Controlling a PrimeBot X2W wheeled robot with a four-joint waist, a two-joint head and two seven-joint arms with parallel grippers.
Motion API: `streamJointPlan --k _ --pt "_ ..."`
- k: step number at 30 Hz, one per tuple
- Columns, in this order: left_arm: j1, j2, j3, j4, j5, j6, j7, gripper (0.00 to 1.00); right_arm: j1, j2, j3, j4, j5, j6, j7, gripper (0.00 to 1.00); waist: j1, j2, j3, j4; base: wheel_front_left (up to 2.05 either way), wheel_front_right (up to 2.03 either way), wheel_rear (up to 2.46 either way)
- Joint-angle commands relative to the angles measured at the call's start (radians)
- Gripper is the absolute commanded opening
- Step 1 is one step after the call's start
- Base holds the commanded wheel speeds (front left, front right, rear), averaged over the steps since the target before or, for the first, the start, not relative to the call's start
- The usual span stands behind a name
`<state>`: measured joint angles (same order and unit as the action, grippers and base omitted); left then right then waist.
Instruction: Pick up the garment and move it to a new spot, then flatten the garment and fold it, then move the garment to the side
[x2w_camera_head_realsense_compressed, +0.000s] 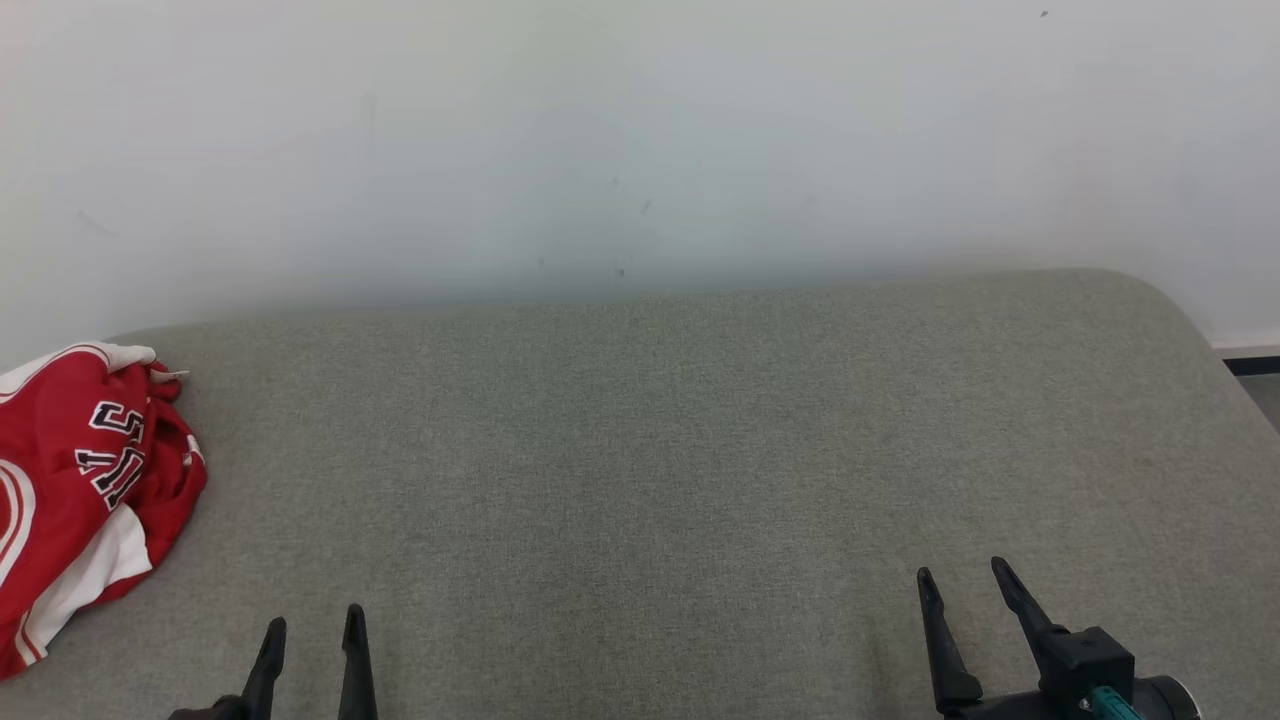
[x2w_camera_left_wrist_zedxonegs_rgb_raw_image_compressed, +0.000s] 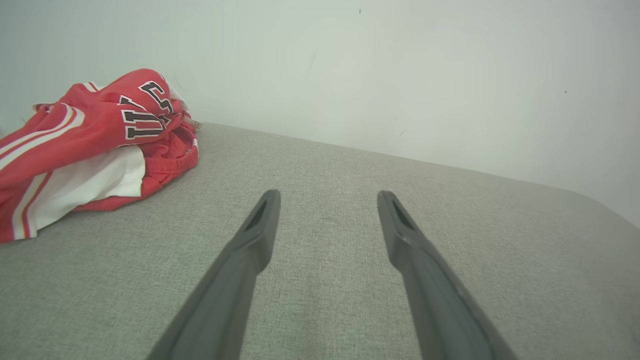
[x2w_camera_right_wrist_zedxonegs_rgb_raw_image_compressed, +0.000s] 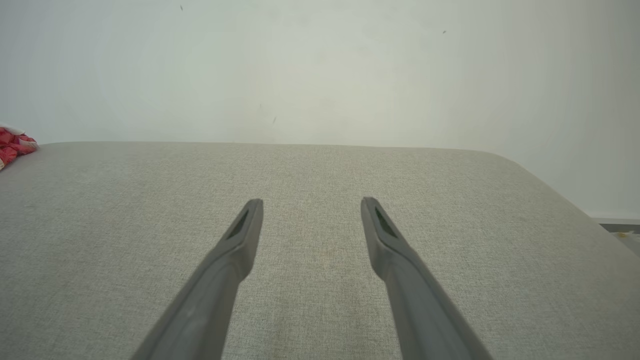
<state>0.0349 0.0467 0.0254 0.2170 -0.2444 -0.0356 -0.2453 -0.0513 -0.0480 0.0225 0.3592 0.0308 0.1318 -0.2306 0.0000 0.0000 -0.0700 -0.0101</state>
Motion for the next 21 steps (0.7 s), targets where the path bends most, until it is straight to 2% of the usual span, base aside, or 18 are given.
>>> streamJointPlan --k 1,8,21 --pt "0.014 0.006 0.001 -0.002 0.02 -0.001 -0.01 1.0 0.01 -0.004 0.004 -0.002 -0.031 -0.002 -0.012 1.0 0.0 0.0 -0.001 0.0 0.0 0.0 0.0" --pt "0.015 0.006 -0.001 -0.008 0.062 -0.001 -0.022 1.0 0.01 -0.004 0.008 0.005 -0.079 -0.002 -0.024 1.0 0.0 0.0 -0.005 0.001 0.0 0.0 0.0" --pt "0.023 0.006 -0.002 -0.005 0.041 0.001 -0.02 1.0 0.013 -0.004 0.005 0.01 -0.072 -0.002 -0.027 1.0 0.0 0.0 -0.01 0.0 0.0 0.0 0.0"
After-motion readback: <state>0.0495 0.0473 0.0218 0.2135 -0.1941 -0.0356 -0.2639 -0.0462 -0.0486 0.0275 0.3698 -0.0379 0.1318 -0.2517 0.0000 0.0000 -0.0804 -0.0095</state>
